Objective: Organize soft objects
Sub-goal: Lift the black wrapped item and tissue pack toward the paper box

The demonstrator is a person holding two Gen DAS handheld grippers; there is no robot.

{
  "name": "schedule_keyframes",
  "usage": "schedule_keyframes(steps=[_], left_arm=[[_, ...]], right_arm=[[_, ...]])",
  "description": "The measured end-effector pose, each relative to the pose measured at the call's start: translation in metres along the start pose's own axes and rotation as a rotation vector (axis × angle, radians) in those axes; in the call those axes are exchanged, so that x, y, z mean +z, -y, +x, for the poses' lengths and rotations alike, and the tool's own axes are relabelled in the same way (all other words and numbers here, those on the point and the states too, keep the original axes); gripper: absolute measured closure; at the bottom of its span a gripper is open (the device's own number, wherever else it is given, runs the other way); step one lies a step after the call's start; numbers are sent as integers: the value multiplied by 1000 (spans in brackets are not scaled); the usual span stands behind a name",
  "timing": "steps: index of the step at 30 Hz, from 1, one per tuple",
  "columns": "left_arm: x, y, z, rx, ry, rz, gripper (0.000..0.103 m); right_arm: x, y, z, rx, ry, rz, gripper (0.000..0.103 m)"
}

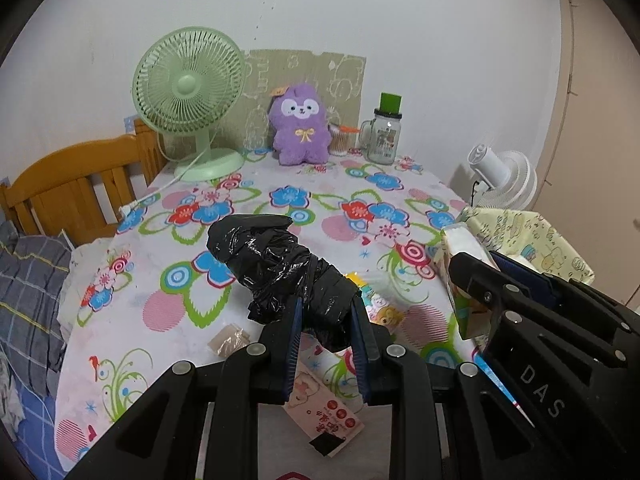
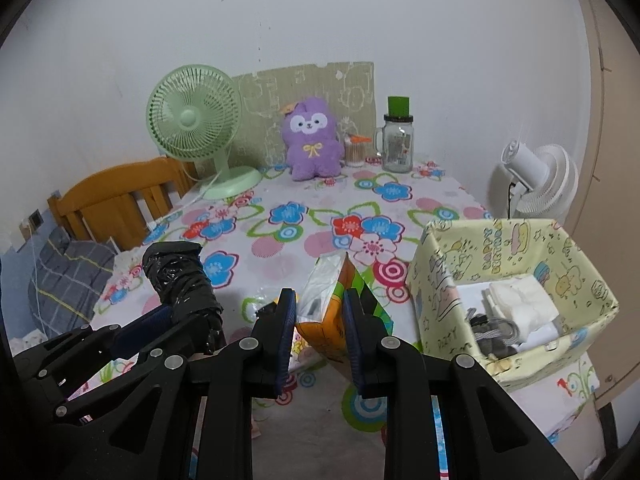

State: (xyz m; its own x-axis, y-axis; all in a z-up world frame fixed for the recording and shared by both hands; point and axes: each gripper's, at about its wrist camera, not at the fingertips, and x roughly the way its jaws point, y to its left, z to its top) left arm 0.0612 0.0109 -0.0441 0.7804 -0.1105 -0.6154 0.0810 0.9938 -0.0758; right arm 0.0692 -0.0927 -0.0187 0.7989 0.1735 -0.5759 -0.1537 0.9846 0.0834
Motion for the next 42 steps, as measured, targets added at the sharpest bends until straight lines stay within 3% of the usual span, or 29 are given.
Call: schedule_keyframes(steps=[19, 42], left_arm=[[37, 40, -23, -23, 63, 47, 81], [58, 103, -4, -91, 83, 112, 81]], right_arm=[[37, 34, -35, -12, 64, 21, 76], [52, 101, -41, -62, 81, 46, 76]])
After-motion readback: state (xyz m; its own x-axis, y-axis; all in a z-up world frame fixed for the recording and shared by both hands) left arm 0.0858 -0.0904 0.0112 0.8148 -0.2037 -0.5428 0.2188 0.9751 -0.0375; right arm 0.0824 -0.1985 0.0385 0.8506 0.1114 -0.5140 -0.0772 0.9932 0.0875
